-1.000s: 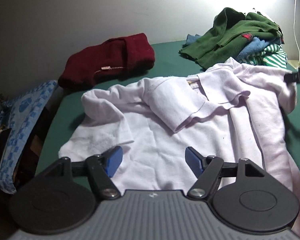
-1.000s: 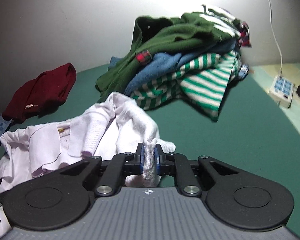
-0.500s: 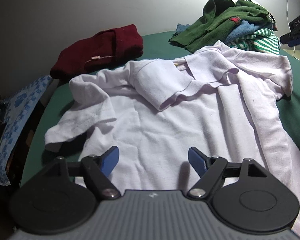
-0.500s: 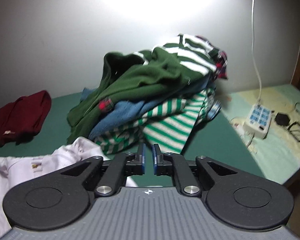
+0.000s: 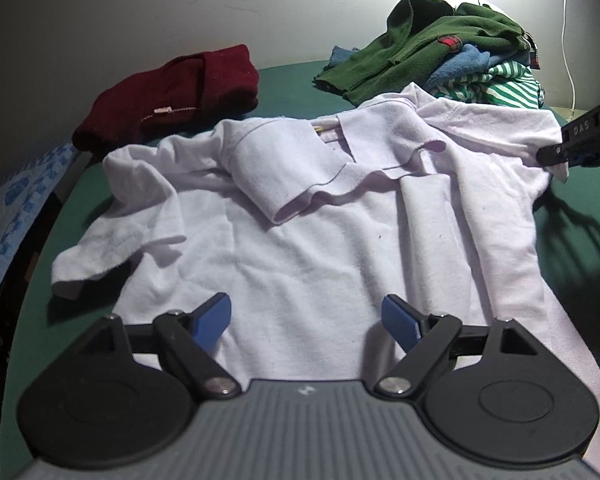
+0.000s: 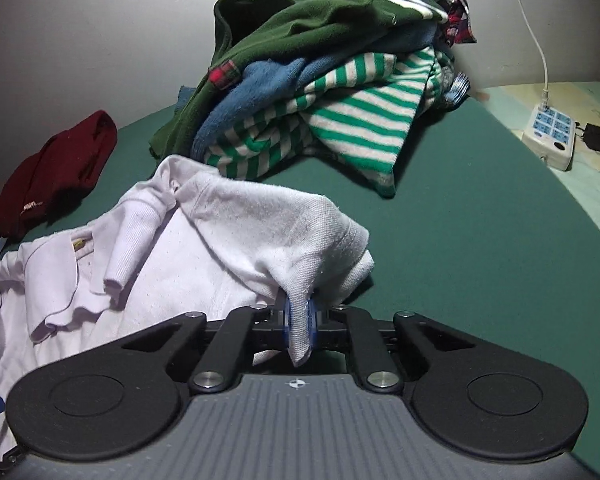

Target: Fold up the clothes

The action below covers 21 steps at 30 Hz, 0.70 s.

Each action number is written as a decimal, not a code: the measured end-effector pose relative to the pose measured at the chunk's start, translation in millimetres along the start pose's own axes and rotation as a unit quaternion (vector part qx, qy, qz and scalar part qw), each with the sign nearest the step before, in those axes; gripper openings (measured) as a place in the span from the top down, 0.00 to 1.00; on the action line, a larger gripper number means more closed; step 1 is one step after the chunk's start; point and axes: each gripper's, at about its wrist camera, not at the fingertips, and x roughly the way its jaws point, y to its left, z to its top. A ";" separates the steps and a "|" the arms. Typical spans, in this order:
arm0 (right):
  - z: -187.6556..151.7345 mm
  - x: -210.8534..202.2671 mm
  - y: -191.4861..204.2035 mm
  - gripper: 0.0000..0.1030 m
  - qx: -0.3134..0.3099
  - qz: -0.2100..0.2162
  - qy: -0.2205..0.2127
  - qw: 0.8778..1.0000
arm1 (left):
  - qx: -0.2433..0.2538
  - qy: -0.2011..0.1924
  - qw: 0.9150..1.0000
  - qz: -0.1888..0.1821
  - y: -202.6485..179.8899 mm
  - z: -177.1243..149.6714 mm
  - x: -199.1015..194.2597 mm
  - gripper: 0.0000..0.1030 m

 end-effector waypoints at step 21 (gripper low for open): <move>44.1 -3.8 -33.5 0.50 -0.028 -0.085 -0.074 0.993 | -0.046 -0.008 0.998 0.048 64.2 17.5 30.1 0.13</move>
